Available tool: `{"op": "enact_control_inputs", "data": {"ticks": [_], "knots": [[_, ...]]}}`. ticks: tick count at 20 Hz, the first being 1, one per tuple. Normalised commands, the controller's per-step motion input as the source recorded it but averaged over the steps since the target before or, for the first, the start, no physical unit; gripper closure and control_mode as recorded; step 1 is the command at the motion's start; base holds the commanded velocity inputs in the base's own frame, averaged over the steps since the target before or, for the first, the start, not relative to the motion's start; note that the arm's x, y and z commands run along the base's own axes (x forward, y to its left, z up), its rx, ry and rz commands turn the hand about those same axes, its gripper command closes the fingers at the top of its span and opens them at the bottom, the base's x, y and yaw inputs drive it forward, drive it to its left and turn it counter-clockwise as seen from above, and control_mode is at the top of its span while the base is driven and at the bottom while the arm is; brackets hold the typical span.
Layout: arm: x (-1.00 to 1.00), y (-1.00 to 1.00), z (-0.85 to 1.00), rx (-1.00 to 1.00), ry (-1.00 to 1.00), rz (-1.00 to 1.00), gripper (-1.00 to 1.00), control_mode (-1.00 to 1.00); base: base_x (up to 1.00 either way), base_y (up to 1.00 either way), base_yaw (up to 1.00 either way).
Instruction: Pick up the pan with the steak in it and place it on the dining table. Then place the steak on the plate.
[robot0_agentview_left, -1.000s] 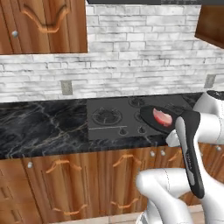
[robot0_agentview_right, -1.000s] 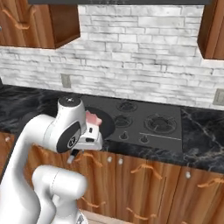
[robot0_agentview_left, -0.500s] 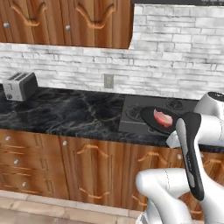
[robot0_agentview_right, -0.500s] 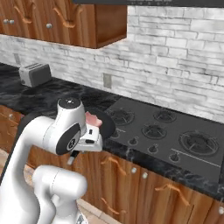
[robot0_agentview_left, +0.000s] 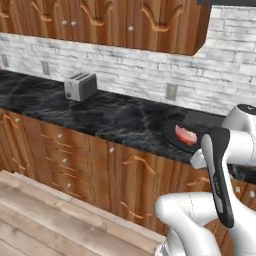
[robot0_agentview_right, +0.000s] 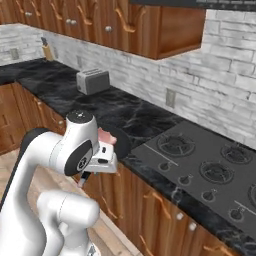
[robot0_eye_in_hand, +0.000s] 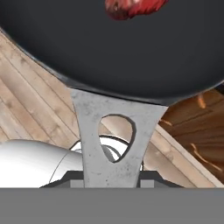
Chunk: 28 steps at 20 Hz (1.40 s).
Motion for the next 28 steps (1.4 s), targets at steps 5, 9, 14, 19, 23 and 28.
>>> {"op": "enact_control_inputs", "data": {"ticks": [5,9,14,19,23,28], "knots": [[0.00,0.00,0.00,0.00,0.00,0.00,1.00,1.00,-0.04,0.00,0.50],[0.00,0.00,0.00,0.00,0.00,0.00,1.00,1.00,-0.04,0.00,0.50],[0.00,0.00,0.00,0.00,0.00,0.00,1.00,1.00,-0.04,0.00,0.50],[0.00,0.00,0.00,0.00,0.00,0.00,1.00,1.00,-0.04,0.00,0.50],[0.00,0.00,0.00,0.00,0.00,0.00,1.00,1.00,-0.05,0.00,0.50],[0.00,0.00,0.00,0.00,0.00,0.00,1.00,1.00,-0.09,0.00,0.50]]}}
